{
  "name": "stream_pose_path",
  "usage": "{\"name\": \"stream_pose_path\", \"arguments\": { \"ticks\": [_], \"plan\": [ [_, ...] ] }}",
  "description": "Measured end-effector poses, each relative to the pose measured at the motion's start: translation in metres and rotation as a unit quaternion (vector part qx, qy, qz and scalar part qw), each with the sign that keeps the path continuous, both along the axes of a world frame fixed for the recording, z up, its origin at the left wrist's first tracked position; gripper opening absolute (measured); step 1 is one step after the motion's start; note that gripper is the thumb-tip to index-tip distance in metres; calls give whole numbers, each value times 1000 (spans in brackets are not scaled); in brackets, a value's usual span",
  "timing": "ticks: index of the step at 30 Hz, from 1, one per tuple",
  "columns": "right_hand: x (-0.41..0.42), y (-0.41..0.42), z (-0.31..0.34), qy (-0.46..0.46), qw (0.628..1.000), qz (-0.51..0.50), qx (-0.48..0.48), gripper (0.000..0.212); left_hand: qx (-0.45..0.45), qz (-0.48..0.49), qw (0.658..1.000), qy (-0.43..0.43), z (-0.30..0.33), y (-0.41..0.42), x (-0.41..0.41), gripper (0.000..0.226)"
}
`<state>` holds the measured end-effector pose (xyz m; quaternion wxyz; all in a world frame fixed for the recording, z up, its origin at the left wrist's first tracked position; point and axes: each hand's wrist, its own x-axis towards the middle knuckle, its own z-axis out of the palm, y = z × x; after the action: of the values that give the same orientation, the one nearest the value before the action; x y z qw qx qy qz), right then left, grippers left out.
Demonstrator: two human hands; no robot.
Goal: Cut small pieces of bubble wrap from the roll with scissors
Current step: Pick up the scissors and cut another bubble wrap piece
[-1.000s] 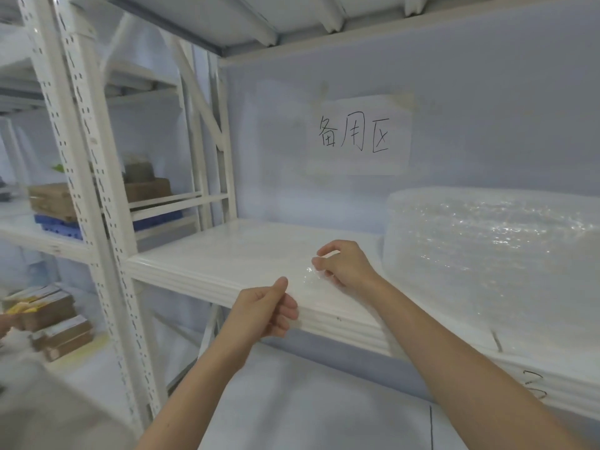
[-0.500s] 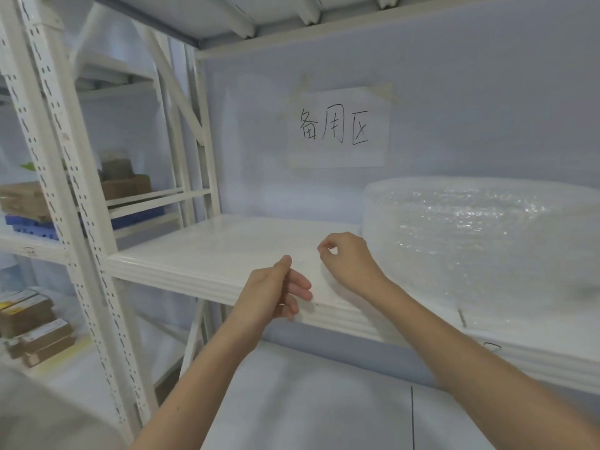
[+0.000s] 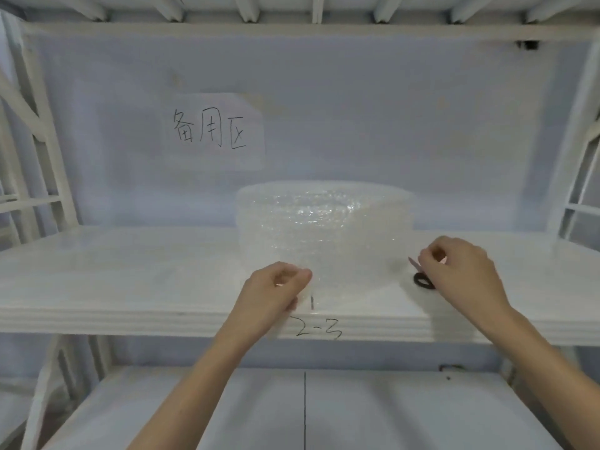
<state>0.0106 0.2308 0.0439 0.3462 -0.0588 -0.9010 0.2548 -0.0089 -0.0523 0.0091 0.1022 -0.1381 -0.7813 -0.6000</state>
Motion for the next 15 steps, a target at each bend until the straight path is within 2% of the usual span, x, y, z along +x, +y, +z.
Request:
{"name": "stream_pose_path", "arguments": {
  "ticks": [2,4,11,15],
  "plan": [
    [-14,23,-9,-77,994,-51,50,33,-17,-9,1000,1,0,11,-2,23],
    [-24,34,-16,-140,987,-62,46,40,-46,-36,998,5,2,20,-2,25],
    [-37,45,-1,-246,964,-83,59,39,-49,-85,995,-2,4,27,4,15],
    [-38,44,13,-317,943,-76,73,28,-34,-70,997,4,2,21,8,12]
  ]
}}
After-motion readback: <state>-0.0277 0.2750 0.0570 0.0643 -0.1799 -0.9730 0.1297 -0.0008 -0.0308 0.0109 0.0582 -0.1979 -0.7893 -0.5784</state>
